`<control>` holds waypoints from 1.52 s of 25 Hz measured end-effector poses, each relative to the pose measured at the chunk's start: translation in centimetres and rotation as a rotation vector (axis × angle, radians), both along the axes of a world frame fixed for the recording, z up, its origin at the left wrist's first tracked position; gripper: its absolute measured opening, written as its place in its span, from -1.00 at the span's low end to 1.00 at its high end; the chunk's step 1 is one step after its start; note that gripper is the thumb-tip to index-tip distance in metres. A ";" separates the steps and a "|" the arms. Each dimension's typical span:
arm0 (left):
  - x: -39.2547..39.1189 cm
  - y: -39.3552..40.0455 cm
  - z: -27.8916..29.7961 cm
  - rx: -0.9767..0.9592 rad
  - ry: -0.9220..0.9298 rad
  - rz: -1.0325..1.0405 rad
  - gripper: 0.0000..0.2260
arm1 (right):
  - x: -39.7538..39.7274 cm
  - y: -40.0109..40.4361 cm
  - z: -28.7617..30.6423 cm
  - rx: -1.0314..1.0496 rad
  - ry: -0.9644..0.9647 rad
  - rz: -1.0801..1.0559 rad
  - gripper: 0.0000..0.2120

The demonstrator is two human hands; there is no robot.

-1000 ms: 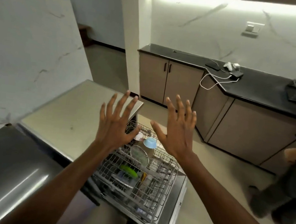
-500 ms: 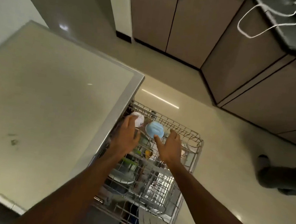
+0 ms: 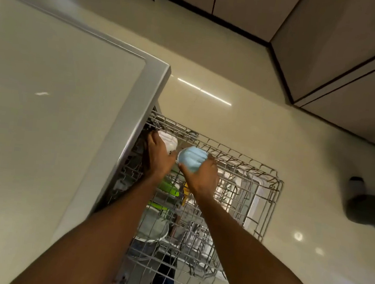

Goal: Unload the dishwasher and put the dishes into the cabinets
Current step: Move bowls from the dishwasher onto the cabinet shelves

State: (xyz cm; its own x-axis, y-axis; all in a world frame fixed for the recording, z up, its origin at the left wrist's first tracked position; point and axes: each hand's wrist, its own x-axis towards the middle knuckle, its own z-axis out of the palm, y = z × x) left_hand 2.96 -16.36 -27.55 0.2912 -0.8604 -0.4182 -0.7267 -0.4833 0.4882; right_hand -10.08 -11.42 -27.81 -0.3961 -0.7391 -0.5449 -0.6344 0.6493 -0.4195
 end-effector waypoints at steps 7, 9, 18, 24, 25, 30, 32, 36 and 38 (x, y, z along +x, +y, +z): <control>0.1 0.4 0.2 -0.021 -0.046 0.053 -0.12 | -0.7 -0.5 1.3 -0.066 -0.108 -0.028 -0.12; -0.6 2.5 2.9 -0.107 -0.021 0.083 -0.10 | -1.4 1.0 4.1 -0.129 -0.119 -0.030 -0.10; -3.0 6.7 24.4 -0.537 0.092 -0.140 -0.08 | -7.4 5.2 23.6 -0.694 -0.058 0.005 -0.14; 1.2 14.5 43.9 -0.928 -0.042 -0.099 -0.13 | -5.3 10.4 44.1 -1.140 -0.211 0.058 -0.15; 2.3 17.5 47.5 -0.986 -0.075 -0.086 -0.15 | -4.3 12.4 47.7 -1.207 -0.252 0.091 -0.13; 7.3 35.3 60.3 -1.212 -0.285 0.022 -0.19 | 1.1 25.2 62.3 -1.421 -0.516 0.312 -0.12; 10.7 44.8 64.3 -1.244 -0.378 0.088 -0.17 | 5.3 32.2 67.6 -1.509 -0.635 0.454 -0.13; 19.0 61.8 71.5 -1.241 -0.581 0.256 -0.15 | 15.0 45.3 75.8 -1.527 -0.912 0.763 -0.07; 22.2 69.2 75.1 -1.252 -0.654 0.343 -0.17 | 18.9 50.1 78.0 -1.510 -1.002 0.908 -0.01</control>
State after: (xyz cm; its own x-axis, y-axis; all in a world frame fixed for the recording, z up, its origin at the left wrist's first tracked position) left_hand 25.15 52.80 47.60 0.3939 -0.4053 0.8250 -0.9190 -0.1900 0.3454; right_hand 8.83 38.68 50.16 0.2666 -0.4948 0.8271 0.2433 -0.7958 -0.5545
